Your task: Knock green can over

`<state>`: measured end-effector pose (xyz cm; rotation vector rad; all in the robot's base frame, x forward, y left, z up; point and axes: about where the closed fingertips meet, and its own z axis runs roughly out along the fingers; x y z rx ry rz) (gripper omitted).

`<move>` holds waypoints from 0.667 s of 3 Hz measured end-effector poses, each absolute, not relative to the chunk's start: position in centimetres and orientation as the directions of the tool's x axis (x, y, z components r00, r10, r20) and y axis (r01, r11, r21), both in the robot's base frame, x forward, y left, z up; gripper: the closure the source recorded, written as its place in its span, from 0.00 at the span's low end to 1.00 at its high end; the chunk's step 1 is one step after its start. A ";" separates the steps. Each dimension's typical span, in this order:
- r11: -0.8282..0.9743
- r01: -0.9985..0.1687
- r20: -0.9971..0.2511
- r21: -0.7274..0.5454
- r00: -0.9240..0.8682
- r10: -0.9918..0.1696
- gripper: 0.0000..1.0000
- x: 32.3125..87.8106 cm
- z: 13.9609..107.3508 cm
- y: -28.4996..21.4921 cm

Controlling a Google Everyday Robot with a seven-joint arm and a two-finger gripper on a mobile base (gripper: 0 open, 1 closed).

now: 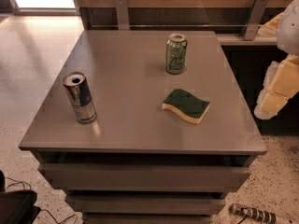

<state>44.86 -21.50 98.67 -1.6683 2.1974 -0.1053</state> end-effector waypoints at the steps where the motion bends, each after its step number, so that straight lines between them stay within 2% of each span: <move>1: 0.366 -0.882 -0.365 -0.295 -0.250 -0.897 0.00 47.5 98.5 -22.1; 2: 0.458 -0.848 -0.535 -0.269 -0.264 -0.803 0.00 50.6 96.6 -22.2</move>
Offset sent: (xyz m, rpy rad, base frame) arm 0.1265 -0.0168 -0.0145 0.6211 -0.3256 -0.1952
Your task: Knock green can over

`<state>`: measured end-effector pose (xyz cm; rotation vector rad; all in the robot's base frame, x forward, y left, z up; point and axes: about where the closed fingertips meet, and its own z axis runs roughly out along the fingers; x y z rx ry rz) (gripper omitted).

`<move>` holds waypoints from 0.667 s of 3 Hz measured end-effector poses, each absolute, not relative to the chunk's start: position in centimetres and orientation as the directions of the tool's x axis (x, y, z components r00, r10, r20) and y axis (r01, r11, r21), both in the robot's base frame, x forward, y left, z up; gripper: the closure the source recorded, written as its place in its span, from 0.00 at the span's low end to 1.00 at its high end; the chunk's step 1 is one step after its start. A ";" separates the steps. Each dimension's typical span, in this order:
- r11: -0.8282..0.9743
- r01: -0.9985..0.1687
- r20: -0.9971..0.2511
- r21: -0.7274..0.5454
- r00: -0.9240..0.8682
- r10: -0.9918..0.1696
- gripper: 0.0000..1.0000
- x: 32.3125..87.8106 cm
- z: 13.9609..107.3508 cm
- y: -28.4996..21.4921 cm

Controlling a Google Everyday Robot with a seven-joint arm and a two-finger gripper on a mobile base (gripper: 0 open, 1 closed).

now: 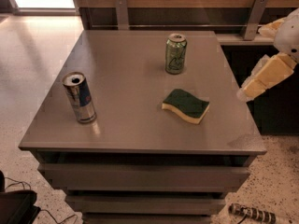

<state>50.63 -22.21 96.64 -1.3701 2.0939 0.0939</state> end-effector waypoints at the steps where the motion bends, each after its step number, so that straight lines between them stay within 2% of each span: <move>1: 0.530 -0.812 -0.717 -0.244 -0.216 -0.663 0.00 54.7 95.6 -21.0; 2: 0.579 -0.779 -0.840 -0.241 -0.130 -0.526 0.00 58.4 95.5 -19.7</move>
Offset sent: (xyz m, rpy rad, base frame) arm 0.1258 0.0281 -0.0038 0.6082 -0.3856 -0.0447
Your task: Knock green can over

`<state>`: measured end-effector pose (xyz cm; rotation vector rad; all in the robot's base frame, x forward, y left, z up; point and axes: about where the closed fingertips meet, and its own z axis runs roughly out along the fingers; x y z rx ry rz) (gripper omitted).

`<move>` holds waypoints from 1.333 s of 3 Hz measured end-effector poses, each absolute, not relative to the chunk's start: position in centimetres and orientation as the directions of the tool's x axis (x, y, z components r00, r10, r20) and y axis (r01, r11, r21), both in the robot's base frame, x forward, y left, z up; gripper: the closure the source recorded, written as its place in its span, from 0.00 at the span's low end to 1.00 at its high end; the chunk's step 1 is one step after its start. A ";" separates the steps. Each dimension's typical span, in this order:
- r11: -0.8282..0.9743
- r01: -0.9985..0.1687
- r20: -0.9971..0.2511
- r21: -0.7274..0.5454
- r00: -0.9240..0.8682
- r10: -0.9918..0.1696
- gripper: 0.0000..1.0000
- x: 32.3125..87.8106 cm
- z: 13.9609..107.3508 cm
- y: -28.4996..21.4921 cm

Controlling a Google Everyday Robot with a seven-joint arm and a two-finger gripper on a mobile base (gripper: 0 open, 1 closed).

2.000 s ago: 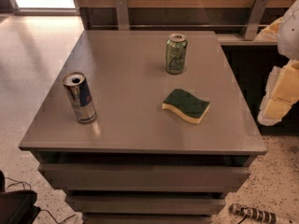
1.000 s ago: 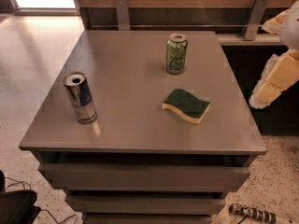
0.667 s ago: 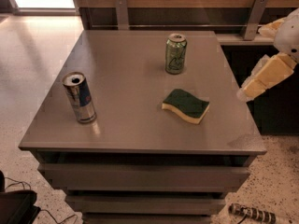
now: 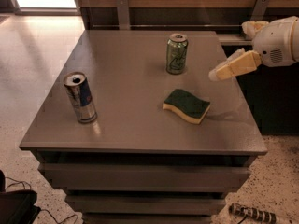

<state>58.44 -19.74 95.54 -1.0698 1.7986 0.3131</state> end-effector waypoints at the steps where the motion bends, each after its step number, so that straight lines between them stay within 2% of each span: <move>1: 0.613 -0.760 -0.918 -0.213 -0.058 -0.392 0.00 62.0 95.1 -18.5; 3: 0.619 -0.762 -0.928 -0.190 -0.066 -0.366 0.00 63.4 94.1 -17.7; 4: 0.621 -0.768 -0.941 -0.155 -0.076 -0.330 0.00 66.2 92.1 -16.8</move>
Offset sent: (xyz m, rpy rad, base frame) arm 0.0270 0.0074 -0.0011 0.1145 -0.0668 -0.0037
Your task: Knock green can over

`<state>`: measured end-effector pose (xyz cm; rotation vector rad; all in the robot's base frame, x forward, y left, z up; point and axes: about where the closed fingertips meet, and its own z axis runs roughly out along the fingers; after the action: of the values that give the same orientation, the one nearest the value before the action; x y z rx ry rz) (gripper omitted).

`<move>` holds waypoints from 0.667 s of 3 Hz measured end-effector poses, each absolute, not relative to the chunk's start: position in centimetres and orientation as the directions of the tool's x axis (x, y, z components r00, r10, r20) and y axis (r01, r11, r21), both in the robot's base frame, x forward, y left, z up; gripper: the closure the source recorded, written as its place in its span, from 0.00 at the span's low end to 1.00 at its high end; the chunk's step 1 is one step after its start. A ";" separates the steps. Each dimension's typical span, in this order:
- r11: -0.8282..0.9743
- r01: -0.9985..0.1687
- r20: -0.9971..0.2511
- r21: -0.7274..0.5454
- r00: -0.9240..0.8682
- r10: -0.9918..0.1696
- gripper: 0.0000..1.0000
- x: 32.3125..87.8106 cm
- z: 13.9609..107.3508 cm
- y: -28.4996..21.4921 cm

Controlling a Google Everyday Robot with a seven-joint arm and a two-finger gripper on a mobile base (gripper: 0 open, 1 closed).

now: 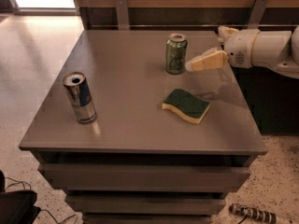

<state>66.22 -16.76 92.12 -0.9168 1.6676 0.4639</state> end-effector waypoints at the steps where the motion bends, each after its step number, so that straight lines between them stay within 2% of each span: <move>1: 0.621 -0.774 -0.955 -0.123 -0.078 -0.286 0.00 68.6 90.4 -15.8; 2: 0.620 -0.778 -0.965 -0.104 -0.072 -0.251 0.00 70.1 89.4 -15.0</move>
Offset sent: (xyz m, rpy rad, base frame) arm 0.0574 0.0202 -0.0394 0.1283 -0.0095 0.0126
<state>70.14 -15.01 89.37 -0.8681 1.6298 0.5395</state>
